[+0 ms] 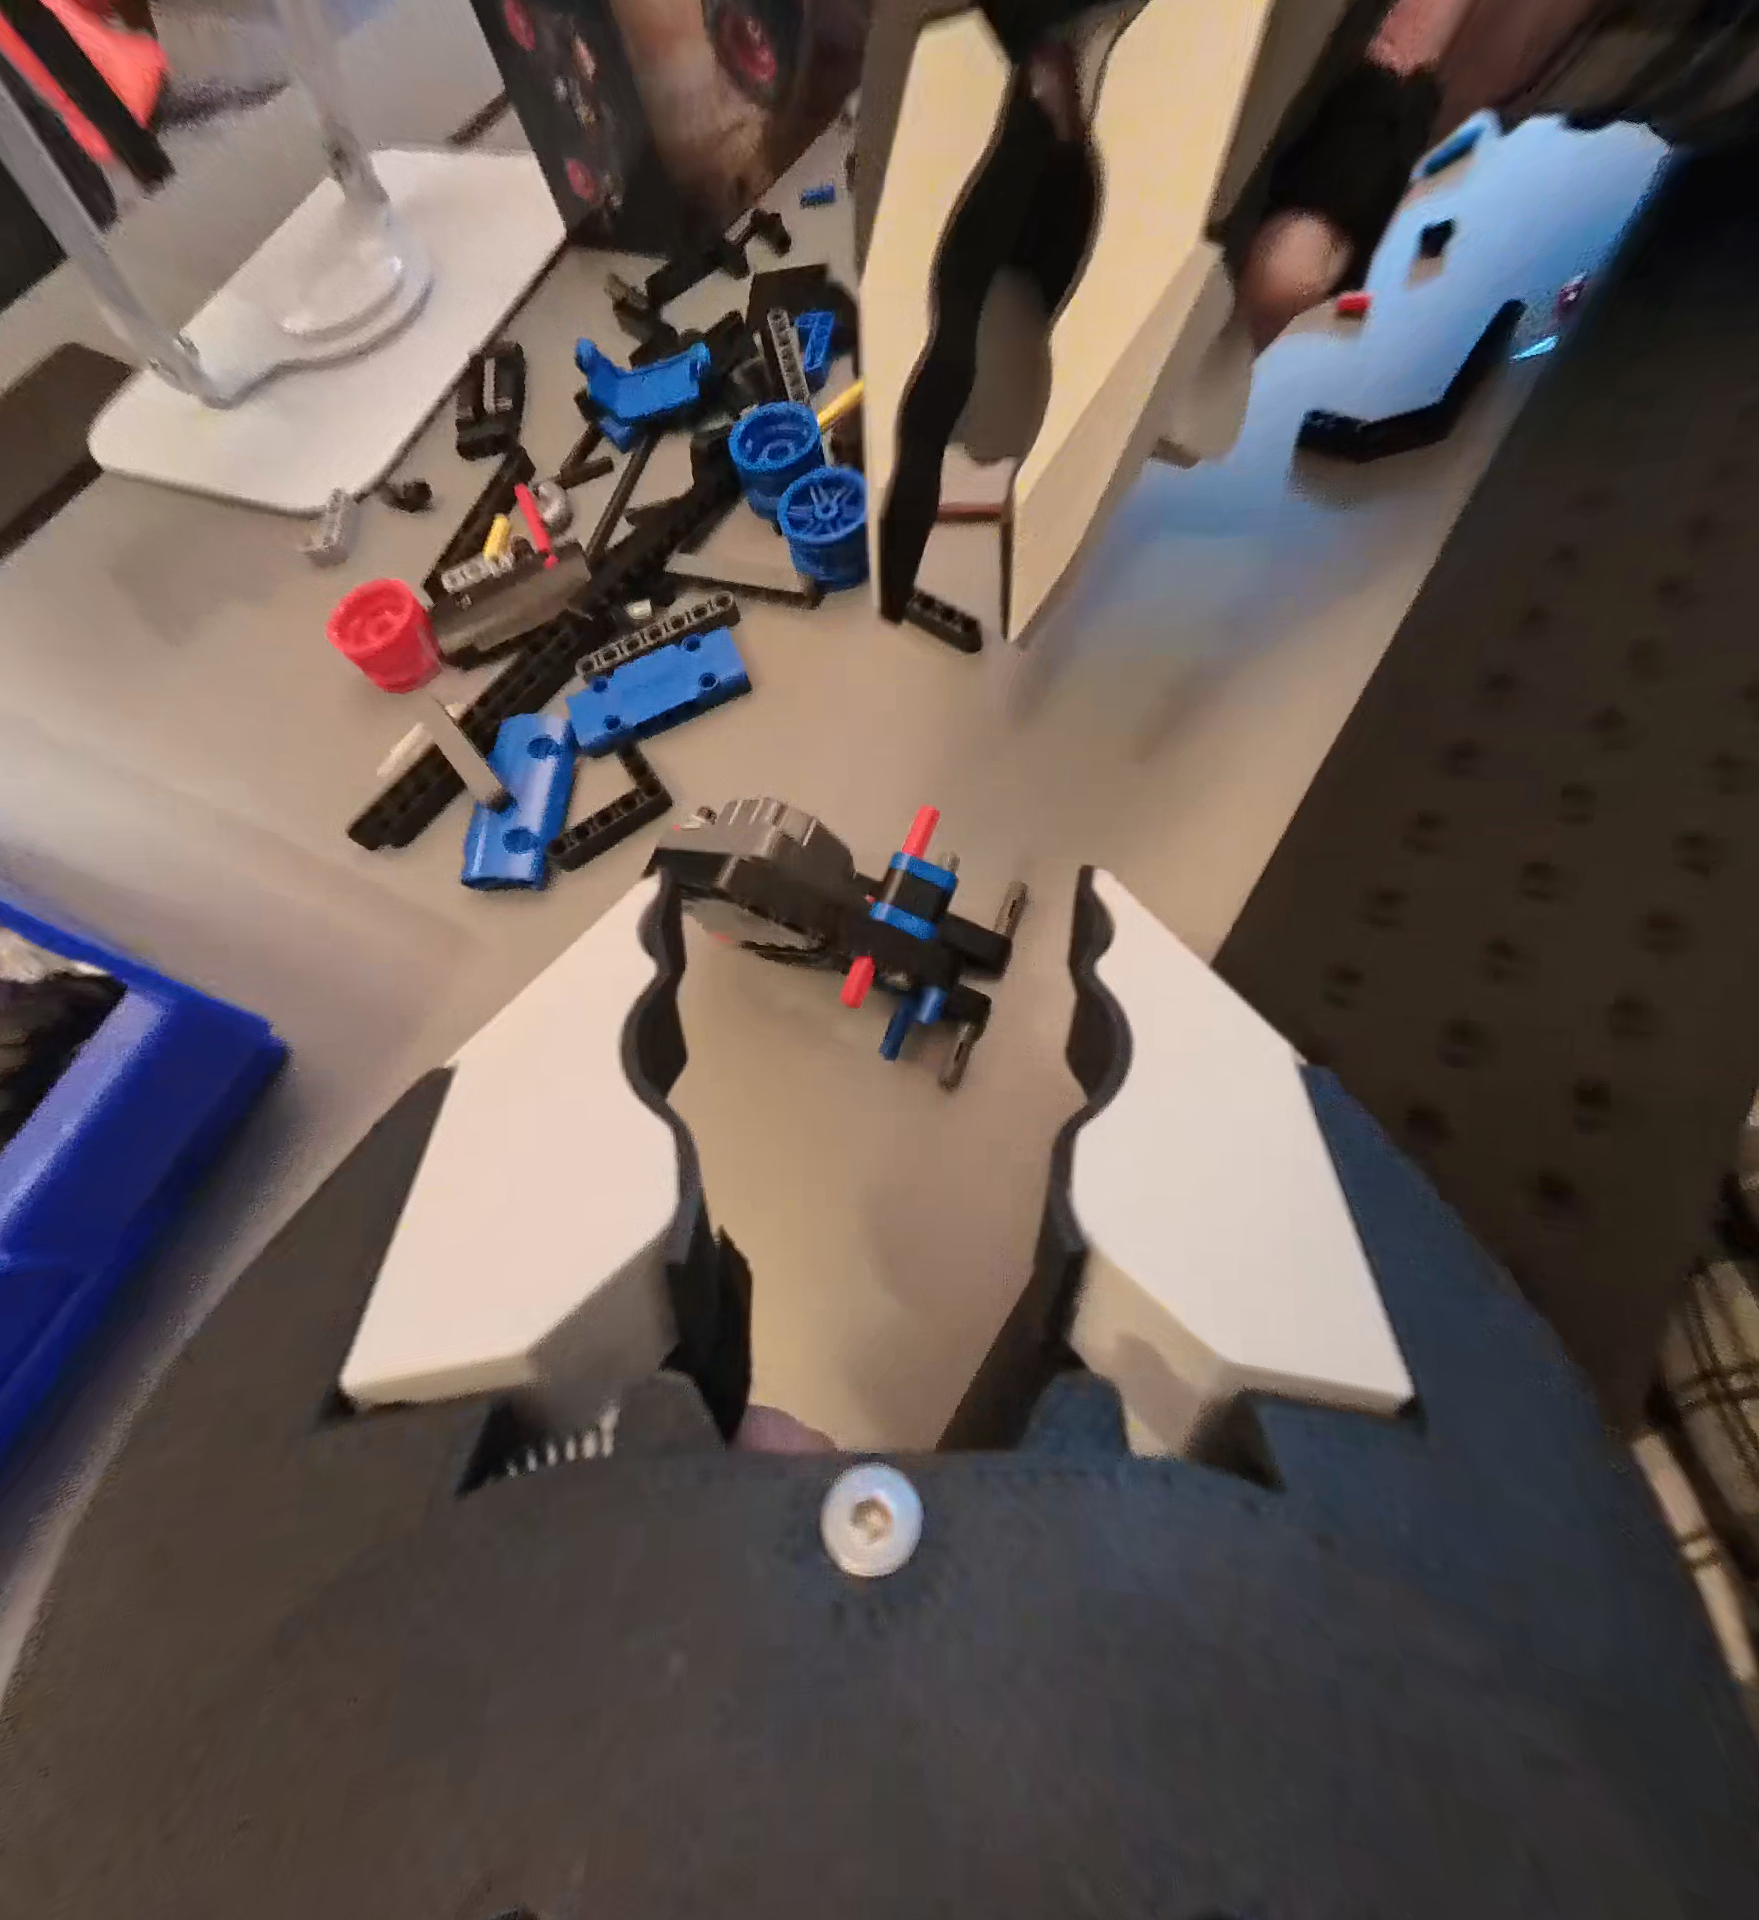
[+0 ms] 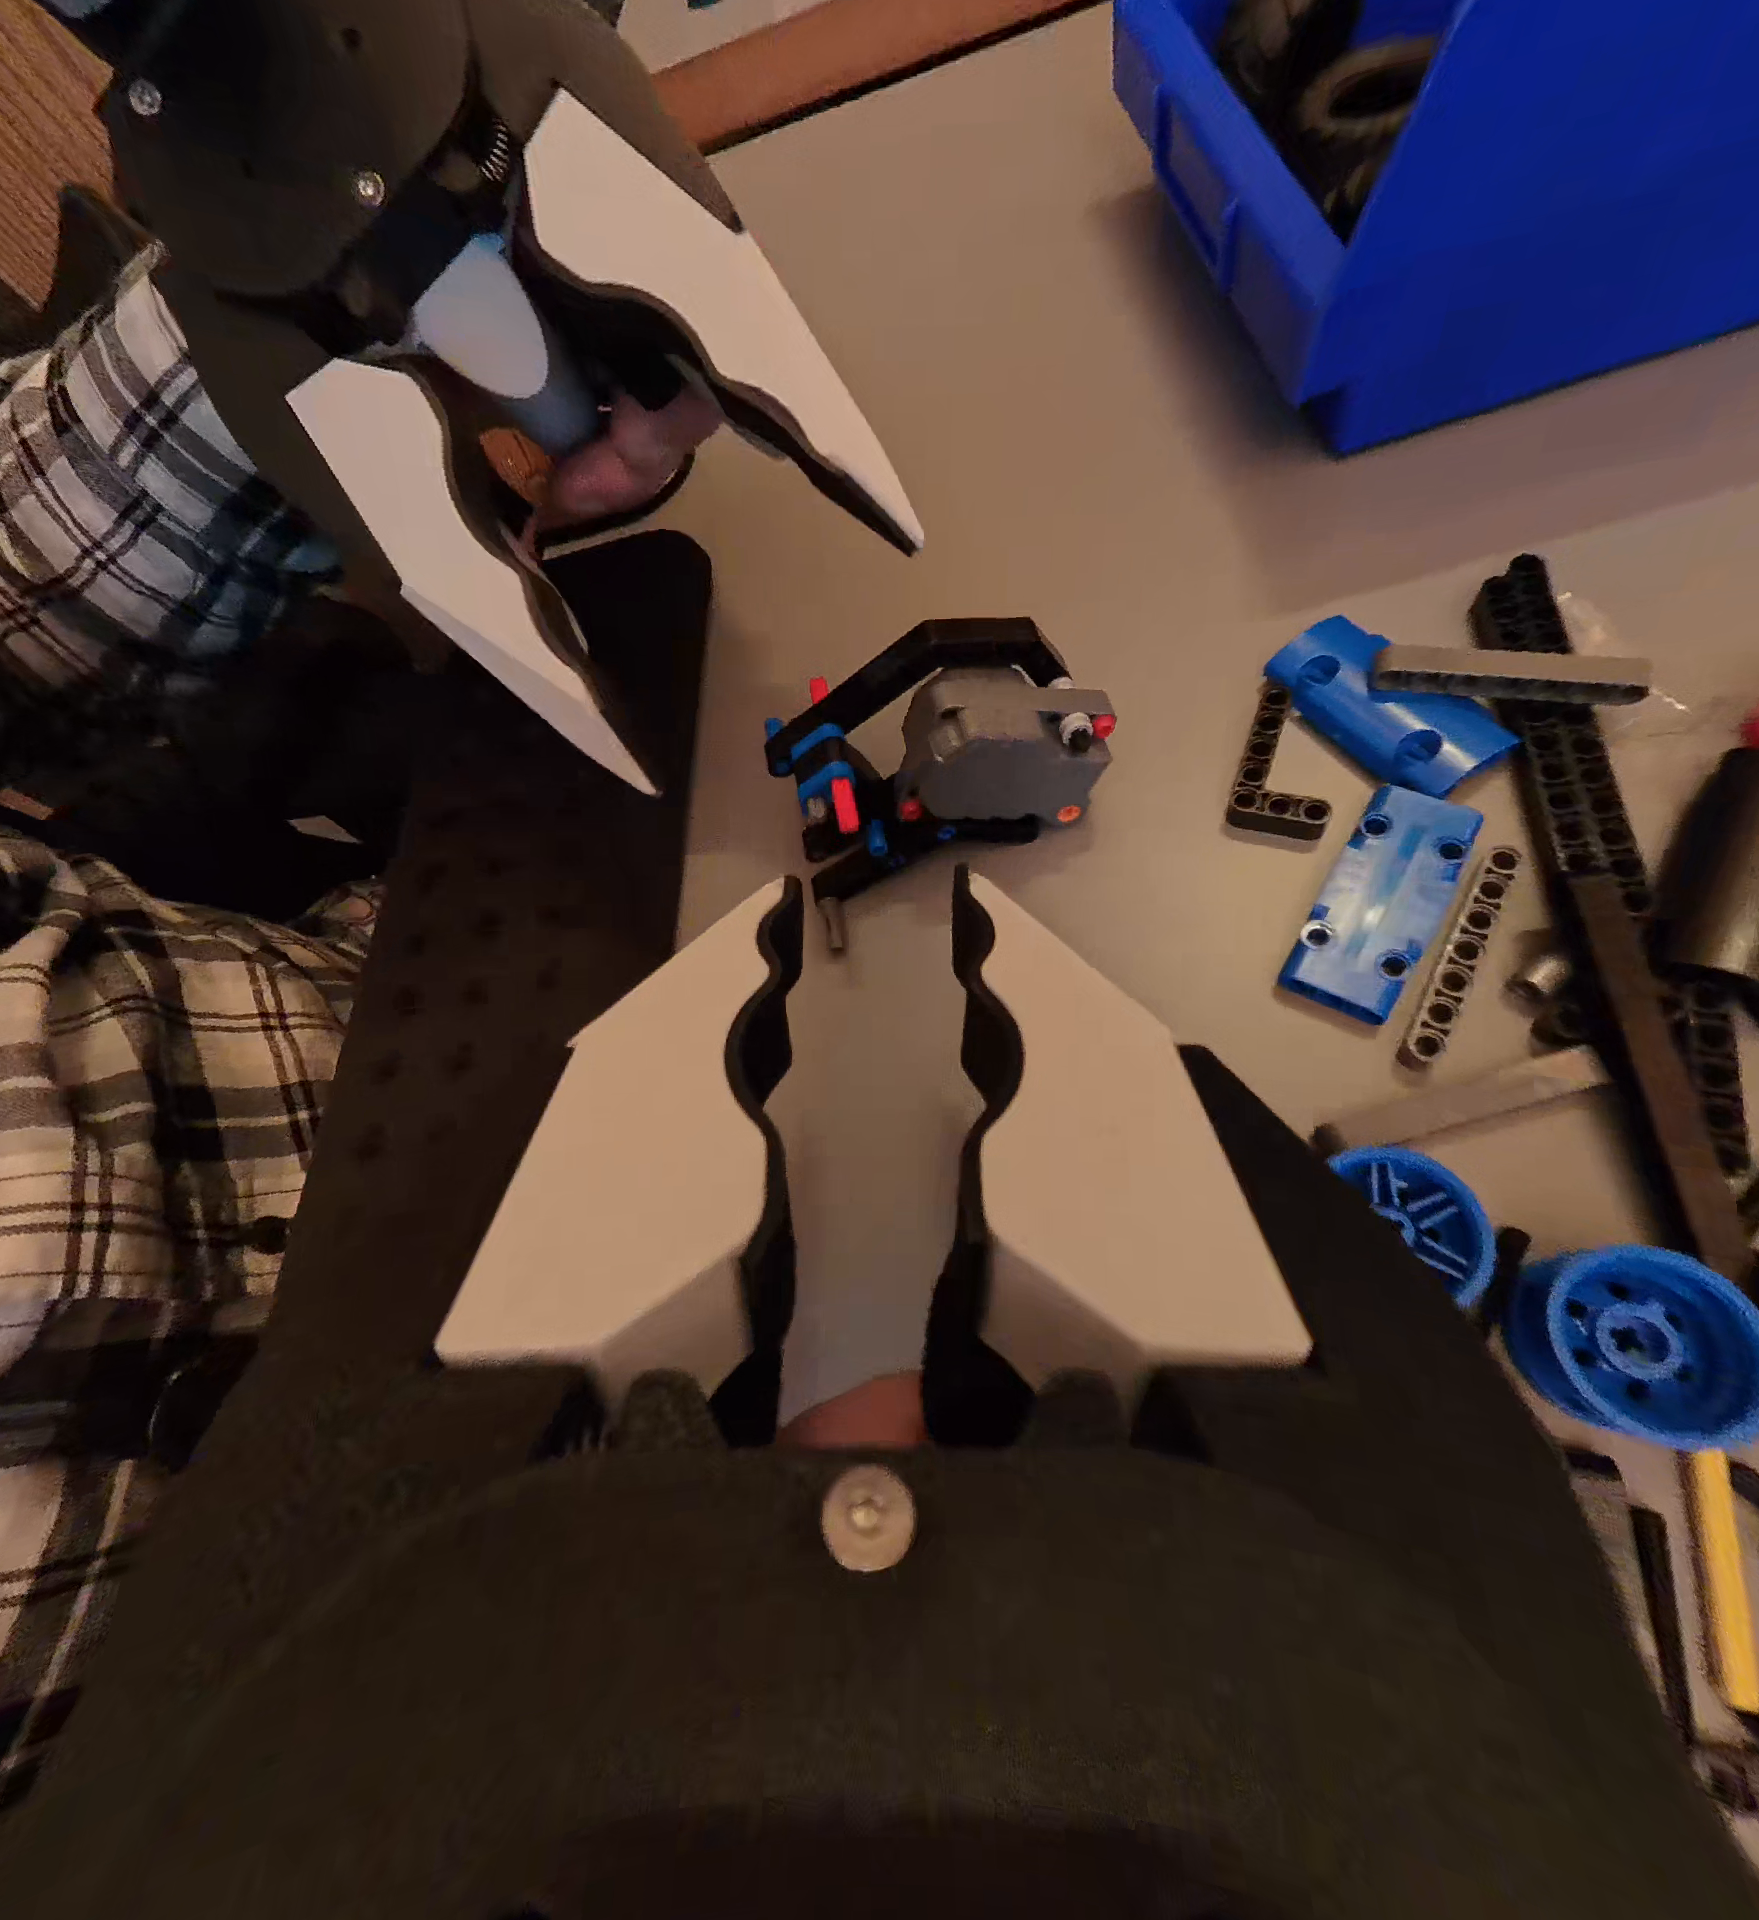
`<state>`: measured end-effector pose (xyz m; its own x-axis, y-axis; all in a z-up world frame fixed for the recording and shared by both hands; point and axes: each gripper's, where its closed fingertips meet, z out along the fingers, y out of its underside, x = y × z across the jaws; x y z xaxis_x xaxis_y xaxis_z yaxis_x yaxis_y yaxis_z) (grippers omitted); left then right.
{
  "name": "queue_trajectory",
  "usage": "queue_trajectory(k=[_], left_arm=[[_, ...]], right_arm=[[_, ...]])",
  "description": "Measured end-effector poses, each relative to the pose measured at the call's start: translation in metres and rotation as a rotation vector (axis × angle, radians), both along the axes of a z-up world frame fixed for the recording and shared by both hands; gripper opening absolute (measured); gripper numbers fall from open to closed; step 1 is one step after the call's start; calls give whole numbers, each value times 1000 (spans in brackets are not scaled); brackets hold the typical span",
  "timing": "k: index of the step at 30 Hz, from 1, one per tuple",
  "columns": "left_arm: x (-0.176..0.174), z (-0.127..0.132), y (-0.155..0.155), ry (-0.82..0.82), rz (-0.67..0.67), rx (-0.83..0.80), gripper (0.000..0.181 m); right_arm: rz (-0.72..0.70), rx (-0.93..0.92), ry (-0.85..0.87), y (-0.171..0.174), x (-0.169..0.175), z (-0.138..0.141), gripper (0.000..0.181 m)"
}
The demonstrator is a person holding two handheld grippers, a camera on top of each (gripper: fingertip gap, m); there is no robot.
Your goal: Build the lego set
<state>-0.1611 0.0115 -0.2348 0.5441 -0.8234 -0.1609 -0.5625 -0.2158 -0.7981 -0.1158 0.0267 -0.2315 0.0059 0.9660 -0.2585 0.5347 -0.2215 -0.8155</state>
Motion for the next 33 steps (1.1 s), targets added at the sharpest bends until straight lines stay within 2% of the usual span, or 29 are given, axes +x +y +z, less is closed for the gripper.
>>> queue_trajectory(k=[3,5,8,16,18,20,21,23,27,29,31,33], left_arm=[[5,-16,8,72,38,-50,77],[2,-18,16,101,57,-54,55],[6,-24,19,157,4,-48,46],[27,-28,14,288,-374,7,39],[29,-29,19,307,-428,22,38],[23,-29,25,339,-426,22,41],[20,-27,30,344,-408,25,51],[19,-19,30,299,-397,7,55],[1,-28,43,401,-329,42,25],[-6,-32,45,412,-315,44,16],[-13,-32,45,415,-288,28,29],[-14,-19,45,330,-246,-2,48]], right_arm=[[-22,24,8,5,12,-1,26],[-36,7,38,7,17,2,25],[-58,15,49,13,23,3,24],[-58,80,71,19,30,12,25],[-64,122,71,22,33,15,29],[-80,185,71,28,36,18,32],[-90,212,65,32,39,20,35],[-113,257,73,40,43,28,39],[-160,302,111,56,55,46,39],[-188,319,117,64,64,52,39],[-217,338,114,72,74,56,39],[-246,360,108,79,85,58,38]])
